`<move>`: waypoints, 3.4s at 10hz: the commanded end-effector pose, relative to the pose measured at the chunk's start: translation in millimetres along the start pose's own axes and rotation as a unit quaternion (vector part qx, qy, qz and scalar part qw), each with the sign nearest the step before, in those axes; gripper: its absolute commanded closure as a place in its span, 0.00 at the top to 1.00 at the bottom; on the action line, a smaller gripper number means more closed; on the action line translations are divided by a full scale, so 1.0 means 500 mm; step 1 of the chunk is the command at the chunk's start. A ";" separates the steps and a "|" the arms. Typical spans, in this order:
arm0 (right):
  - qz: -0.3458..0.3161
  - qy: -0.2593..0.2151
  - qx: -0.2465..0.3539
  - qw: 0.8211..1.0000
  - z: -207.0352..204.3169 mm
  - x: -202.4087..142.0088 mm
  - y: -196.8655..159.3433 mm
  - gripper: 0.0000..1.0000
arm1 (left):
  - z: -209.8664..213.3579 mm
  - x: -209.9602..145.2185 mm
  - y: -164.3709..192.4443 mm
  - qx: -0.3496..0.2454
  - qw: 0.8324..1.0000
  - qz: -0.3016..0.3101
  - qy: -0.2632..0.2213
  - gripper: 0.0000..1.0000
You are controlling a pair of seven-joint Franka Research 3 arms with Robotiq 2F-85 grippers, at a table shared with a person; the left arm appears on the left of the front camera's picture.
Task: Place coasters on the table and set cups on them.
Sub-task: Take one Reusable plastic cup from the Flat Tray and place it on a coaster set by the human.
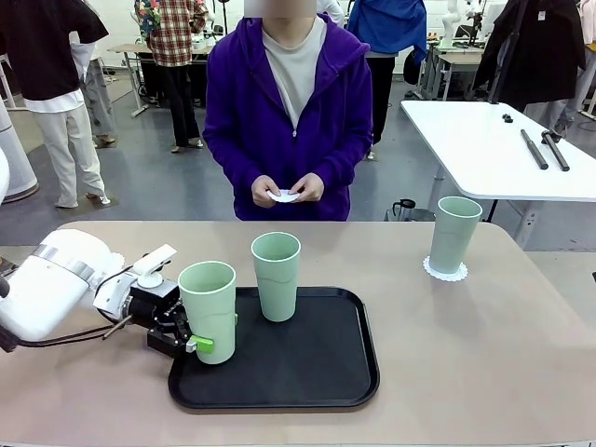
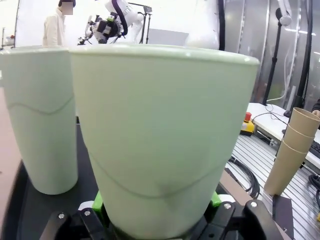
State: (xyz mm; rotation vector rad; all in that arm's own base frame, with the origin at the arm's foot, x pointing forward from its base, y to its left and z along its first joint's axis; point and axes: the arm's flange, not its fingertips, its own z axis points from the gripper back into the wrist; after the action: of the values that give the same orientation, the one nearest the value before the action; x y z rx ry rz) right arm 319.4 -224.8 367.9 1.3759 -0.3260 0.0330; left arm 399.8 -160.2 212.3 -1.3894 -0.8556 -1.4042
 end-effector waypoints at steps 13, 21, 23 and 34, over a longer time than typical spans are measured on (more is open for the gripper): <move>0.001 -0.002 0.001 1.000 0.002 -0.002 0.001 1.00 | 0.198 0.423 -0.114 0.187 0.980 0.061 -0.010 0.67; 0.001 -0.002 0.001 1.000 0.002 -0.002 0.001 1.00 | 0.598 0.313 0.024 0.287 0.958 -0.007 -0.020 0.82; 0.001 -0.002 0.001 1.000 0.002 -0.002 0.001 1.00 | 0.653 0.280 0.047 0.310 0.951 -0.005 -0.009 0.82; 0.001 -0.002 0.001 1.000 0.002 -0.002 0.001 1.00 | 0.686 0.234 0.062 0.317 0.948 0.017 -0.004 0.82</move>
State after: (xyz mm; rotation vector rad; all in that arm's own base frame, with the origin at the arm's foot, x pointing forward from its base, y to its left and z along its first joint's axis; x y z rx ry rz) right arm 319.3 -225.1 367.5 1.3760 -0.3255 0.0316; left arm 550.0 136.5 357.6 -0.9132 -1.1541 -0.9586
